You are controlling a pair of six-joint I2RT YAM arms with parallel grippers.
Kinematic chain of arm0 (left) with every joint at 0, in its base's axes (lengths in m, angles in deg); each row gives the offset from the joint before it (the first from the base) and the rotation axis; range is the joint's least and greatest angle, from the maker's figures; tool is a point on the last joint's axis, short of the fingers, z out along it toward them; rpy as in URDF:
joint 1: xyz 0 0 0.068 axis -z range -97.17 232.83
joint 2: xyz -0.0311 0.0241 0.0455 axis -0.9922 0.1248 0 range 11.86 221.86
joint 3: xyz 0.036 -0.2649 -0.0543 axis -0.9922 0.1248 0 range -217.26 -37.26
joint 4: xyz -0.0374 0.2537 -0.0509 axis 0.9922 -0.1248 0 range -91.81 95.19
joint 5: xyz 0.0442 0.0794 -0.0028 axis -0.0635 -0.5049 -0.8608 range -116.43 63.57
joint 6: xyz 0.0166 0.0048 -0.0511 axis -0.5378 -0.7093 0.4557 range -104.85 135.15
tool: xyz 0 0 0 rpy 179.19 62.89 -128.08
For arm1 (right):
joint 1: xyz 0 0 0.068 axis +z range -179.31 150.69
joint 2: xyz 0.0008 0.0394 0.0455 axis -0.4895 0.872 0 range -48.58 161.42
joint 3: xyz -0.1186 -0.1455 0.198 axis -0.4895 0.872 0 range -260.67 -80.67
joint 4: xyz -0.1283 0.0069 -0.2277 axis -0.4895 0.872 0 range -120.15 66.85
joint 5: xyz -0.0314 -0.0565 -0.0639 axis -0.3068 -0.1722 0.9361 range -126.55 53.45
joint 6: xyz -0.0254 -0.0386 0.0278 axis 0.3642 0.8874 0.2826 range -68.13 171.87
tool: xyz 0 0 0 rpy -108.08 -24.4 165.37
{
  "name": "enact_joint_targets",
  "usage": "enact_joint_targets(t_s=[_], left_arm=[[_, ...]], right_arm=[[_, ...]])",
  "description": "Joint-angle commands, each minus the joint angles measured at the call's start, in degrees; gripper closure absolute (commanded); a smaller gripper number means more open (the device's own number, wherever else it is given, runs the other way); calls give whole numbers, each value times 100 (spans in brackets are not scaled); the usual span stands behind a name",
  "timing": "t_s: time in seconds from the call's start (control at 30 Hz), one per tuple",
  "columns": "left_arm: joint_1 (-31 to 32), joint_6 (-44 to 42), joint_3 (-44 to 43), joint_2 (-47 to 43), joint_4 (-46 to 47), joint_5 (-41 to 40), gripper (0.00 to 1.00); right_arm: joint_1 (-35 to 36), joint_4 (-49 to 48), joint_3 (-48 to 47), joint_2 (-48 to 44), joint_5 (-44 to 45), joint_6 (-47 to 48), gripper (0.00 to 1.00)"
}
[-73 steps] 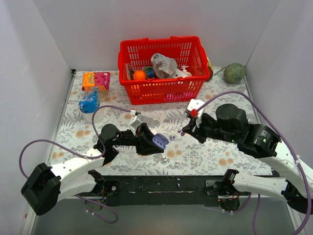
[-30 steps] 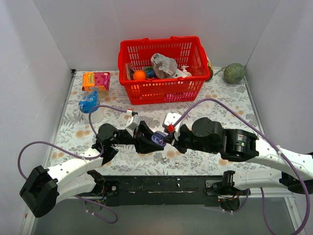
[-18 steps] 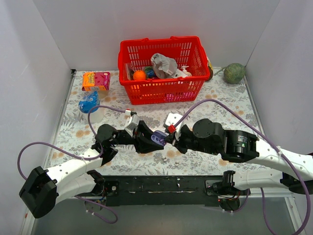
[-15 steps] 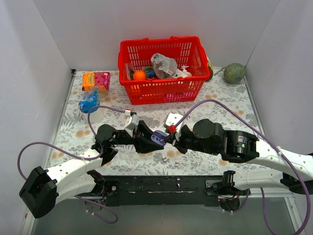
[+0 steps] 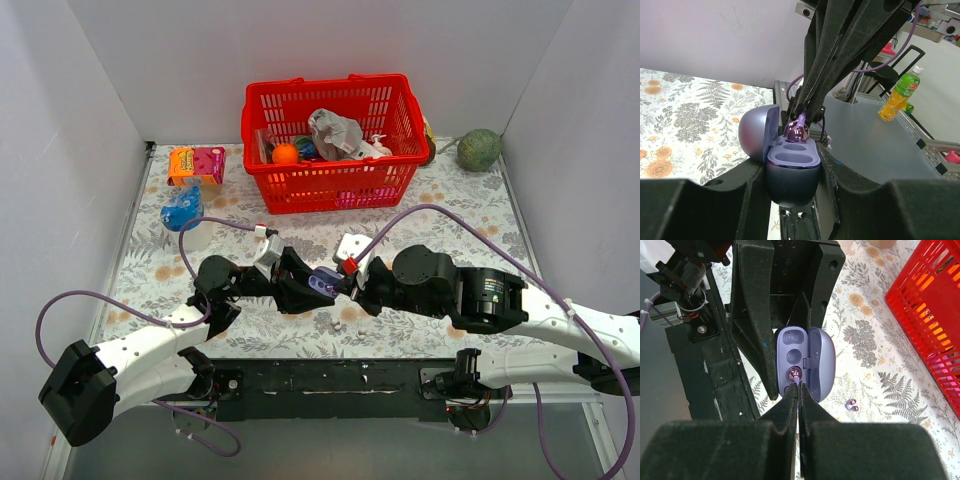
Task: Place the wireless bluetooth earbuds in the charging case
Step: Place the earbud in the charging case.
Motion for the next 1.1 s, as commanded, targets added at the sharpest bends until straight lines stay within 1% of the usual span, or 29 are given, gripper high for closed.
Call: enact_joint_targets(t_s=[0.0, 0.4, 0.47, 0.5, 0.57, 0.6, 0.67, 0.73, 0.77, 0.8, 0.9, 0.93, 0.97, 1.0, 1.03, 1.07], left_arm=[[-34, 5, 19, -182, 218, -185, 100], [-34, 23, 1, -165, 280, -150, 100], [-34, 58, 10, -156, 306, -150, 100], [-34, 76, 10, -156, 315, -142, 100], [-34, 85, 19, -156, 341, -133, 100], [-34, 85, 27, -156, 341, -133, 100], [-34, 93, 54, -173, 341, -133, 100], [-34, 94, 63, -182, 333, -141, 100], [-34, 94, 71, -191, 332, -150, 100], [-34, 94, 89, -191, 332, -150, 100], [-34, 85, 124, -235, 297, -185, 100], [-34, 50, 168, -261, 254, -246, 100], [-34, 24, 194, -279, 227, -282, 100], [-25, 15, 221, -357, 192, -326, 100], [-33, -12, 290, -402, 105, -413, 100], [-34, -21, 326, -454, 60, -475, 100]], right_arm=[[72, -105, -1, 25, 0, -41, 99], [80, -104, 60, 121, -9, -129, 99], [80, -131, 52, 121, 43, -147, 97], [80, -148, 43, 121, 61, -156, 92], [80, -166, 8, 121, 166, -191, 88], [80, -183, -10, 113, 184, -199, 83], [80, -227, -27, 69, 289, -217, 78], [80, -280, -62, 25, 394, -244, 69], [89, -350, -80, -62, 421, -244, 66], [80, -394, -89, -115, 456, -331, 60], [80, -596, -159, -431, 711, -472, 52], [80, -666, -64, -554, 999, -585, 51], [80, -789, 24, -877, 1219, -647, 49], [80, -1060, 182, -1063, 1439, -709, 46], [80, -1237, 531, -1274, 1859, -805, 45], [72, -1360, 744, -1607, 2089, -876, 44]])
